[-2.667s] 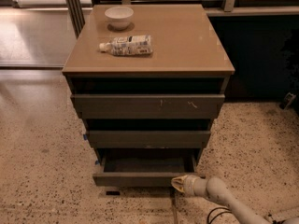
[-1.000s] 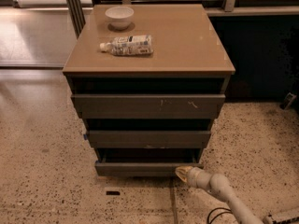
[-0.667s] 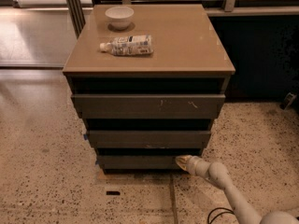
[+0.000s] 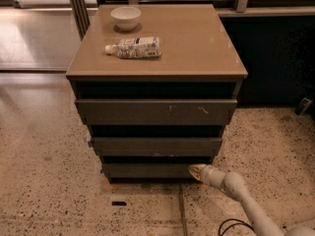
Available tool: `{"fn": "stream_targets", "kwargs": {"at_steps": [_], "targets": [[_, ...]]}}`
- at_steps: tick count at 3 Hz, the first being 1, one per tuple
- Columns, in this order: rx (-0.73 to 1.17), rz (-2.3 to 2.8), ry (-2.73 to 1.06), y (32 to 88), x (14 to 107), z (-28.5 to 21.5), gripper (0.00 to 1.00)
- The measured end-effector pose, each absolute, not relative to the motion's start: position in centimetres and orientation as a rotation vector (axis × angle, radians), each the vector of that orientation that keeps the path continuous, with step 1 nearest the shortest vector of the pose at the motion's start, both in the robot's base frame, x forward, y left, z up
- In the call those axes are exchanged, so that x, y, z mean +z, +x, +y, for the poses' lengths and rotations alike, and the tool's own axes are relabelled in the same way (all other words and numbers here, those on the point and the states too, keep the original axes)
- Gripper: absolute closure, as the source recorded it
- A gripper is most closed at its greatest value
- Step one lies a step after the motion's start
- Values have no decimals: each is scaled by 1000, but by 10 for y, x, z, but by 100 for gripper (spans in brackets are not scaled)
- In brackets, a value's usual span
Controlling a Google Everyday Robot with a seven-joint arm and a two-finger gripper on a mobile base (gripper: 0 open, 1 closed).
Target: Close bottom drawer
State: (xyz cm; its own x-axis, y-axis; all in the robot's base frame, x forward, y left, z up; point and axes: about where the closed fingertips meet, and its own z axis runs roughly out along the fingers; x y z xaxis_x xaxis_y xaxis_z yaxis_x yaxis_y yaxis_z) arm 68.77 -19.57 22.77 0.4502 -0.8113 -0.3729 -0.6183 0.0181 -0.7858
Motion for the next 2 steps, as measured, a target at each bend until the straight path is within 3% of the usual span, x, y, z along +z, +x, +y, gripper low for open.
{"fn": "stream_targets", "kwargs": {"at_steps": [2], "targets": [[-401, 1415, -1589, 655, 279, -280, 100]]}}
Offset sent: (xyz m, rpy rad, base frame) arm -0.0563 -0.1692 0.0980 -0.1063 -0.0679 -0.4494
